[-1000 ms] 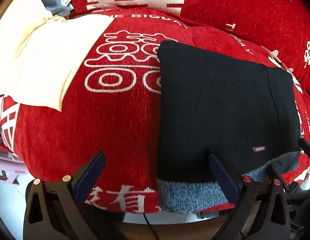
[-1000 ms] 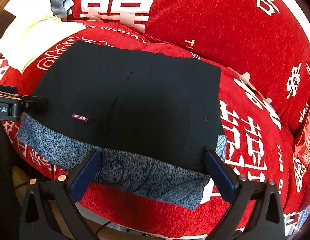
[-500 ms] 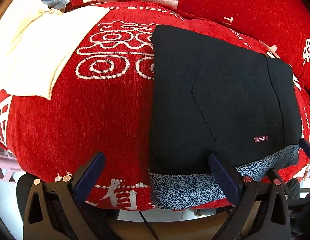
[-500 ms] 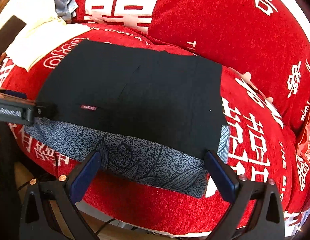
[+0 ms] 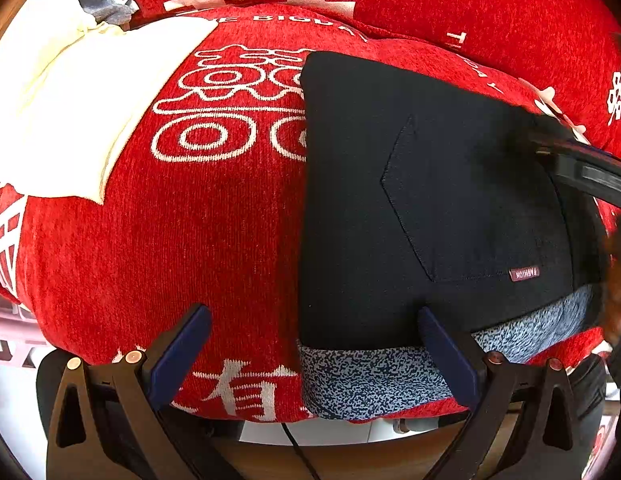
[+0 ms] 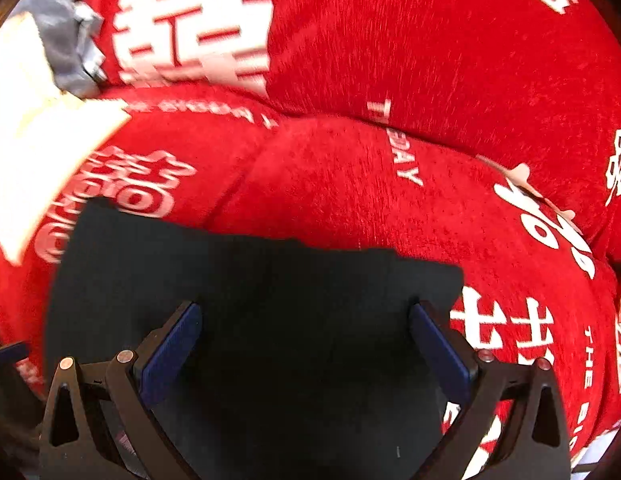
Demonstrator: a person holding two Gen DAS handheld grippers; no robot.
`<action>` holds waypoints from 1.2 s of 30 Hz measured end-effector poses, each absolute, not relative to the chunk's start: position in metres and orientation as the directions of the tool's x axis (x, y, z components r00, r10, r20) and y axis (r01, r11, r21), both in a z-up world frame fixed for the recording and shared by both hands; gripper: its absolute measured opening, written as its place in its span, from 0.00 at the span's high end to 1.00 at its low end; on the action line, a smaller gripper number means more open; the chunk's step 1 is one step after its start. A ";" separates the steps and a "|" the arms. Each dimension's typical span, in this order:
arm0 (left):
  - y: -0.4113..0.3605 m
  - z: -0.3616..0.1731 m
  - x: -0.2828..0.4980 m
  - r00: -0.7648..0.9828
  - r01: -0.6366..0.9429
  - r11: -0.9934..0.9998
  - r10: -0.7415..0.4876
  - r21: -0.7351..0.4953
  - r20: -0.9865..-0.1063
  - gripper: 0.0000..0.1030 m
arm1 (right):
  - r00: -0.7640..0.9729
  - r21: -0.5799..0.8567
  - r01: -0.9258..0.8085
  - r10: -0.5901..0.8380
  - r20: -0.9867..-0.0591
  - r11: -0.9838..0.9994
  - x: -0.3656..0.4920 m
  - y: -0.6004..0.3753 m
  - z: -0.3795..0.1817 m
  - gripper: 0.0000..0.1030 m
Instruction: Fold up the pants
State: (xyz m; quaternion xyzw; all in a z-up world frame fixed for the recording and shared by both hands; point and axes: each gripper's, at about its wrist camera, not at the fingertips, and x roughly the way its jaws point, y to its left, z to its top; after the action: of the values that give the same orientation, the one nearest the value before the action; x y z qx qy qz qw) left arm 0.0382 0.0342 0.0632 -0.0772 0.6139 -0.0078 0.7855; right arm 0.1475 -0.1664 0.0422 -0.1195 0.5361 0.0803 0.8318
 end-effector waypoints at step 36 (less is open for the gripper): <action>0.035 0.090 0.114 0.268 -0.118 0.988 -0.065 -0.099 -0.961 0.00 | 0.472 -0.138 -0.233 -0.012 -0.882 0.963 0.031 -0.194 0.073 0.00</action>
State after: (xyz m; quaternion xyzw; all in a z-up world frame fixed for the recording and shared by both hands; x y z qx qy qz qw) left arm 0.1143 0.0353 0.0901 -0.0757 0.6046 0.0170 0.7927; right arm 0.0308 -0.1939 0.0735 -0.1203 0.5099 0.0651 0.8493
